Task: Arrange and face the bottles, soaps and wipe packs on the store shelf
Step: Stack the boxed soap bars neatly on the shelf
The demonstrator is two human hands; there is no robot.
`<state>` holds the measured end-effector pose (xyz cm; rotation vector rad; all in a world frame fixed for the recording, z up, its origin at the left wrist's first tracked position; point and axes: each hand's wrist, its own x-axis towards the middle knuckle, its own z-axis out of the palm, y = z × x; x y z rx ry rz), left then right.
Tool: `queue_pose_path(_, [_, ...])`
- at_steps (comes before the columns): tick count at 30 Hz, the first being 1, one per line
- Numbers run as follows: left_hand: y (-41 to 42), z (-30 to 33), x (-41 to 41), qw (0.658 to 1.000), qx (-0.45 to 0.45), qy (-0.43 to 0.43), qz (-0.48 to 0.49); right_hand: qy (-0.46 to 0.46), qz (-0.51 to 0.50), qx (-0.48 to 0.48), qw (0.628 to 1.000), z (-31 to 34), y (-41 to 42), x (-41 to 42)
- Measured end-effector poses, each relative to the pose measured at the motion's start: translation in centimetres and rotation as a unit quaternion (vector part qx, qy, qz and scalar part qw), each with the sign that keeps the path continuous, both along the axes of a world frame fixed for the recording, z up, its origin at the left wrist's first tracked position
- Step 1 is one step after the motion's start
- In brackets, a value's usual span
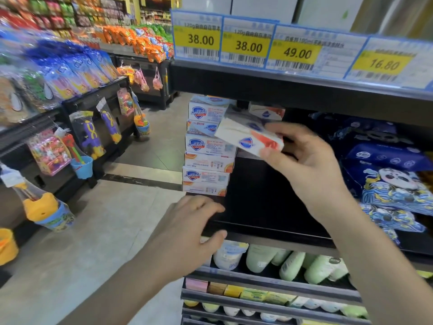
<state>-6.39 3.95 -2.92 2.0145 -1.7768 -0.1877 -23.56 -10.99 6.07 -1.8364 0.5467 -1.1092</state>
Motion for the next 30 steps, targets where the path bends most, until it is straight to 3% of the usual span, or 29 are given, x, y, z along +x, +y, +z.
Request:
queue_pose_path(3, [-0.5, -0.8, -0.1, 0.999, 0.005, -0.052, -0.001, 0.043, -0.016, -0.018, 0.999, 0.9, -1.6, 1.9])
queue_pose_path(9, [-0.4, -1.4, 0.2, 0.999, -0.014, -0.041, 0.010, 0.094, -0.042, -0.063, 0.993, 0.3, -2.9, 5.1])
queue_pose_path(19, [-0.8, -2.3, 0.3, 0.998, -0.043, -0.046, 0.007, 0.080, -0.081, -0.125, 0.986, -0.8, -2.7, 7.1])
queue_pose_path(24, [-1.8, -2.4, -0.2, 0.997, -0.065, -0.032, 0.013, 0.034, -0.190, -0.070, 0.979, -2.2, -4.2, 4.4])
queue_pose_path(27, [-2.8, -2.6, -1.0, 0.997, -0.069, -0.020, 0.009, 0.178, -0.281, -0.075, 0.940, -3.0, -7.8, 2.4])
queue_pose_path(30, [-3.3, -2.9, -1.2, 0.997, -0.068, -0.011, 0.018, 0.311, -0.297, -0.069, 0.900, -3.0, -10.8, 1.9])
